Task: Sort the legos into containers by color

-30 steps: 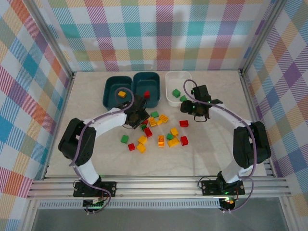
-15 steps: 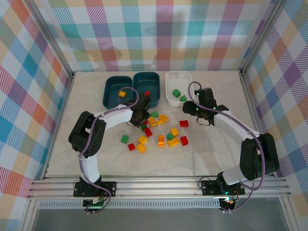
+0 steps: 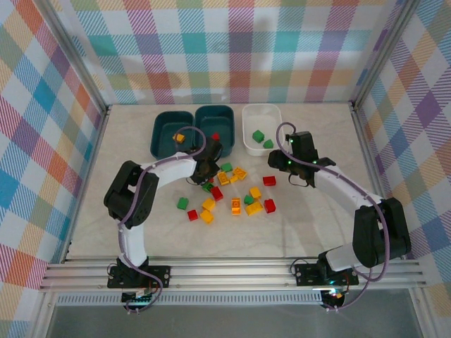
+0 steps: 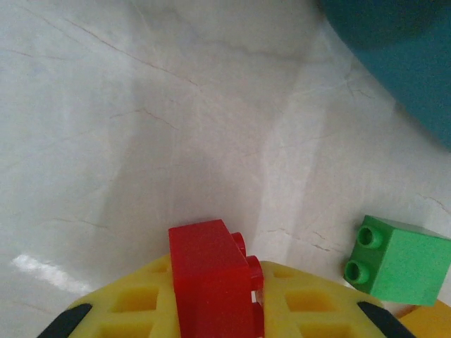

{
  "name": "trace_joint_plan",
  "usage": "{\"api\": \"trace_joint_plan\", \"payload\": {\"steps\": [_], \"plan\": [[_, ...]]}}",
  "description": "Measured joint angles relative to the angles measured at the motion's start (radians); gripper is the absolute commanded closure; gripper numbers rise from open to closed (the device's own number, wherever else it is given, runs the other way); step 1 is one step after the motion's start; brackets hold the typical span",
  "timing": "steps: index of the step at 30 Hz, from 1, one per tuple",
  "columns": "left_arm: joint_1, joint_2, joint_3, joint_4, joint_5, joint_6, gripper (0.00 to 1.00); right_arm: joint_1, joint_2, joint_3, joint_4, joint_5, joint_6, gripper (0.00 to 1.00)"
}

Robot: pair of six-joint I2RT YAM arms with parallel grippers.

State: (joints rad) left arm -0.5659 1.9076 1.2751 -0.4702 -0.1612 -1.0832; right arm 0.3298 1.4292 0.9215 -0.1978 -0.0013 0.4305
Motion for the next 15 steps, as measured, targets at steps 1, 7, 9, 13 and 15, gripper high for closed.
{"api": "trace_joint_plan", "payload": {"steps": [1, 7, 9, 13, 15], "plan": [[0.001, -0.017, 0.000, -0.008, -0.005, 0.010, 0.88, 0.000, 0.000, 0.000, 0.002, 0.000, 0.001, 0.49], [0.011, -0.134, 0.079, -0.063, -0.023, 0.109, 0.88, 0.000, 0.000, -0.010, 0.026, 0.000, 0.005, 0.49], [0.025, -0.126, 0.168, -0.076, -0.019, 0.153, 0.88, 0.000, 0.000, -0.014, 0.032, 0.000, 0.008, 0.49], [0.072, -0.008, 0.426, -0.111, 0.011, 0.245, 0.88, 0.000, -0.010, -0.041, 0.065, 0.009, 0.021, 0.50], [0.092, 0.095, 0.562, -0.121, 0.027, 0.294, 0.88, 0.000, -0.020, -0.075, 0.098, 0.023, 0.035, 0.50]]}}
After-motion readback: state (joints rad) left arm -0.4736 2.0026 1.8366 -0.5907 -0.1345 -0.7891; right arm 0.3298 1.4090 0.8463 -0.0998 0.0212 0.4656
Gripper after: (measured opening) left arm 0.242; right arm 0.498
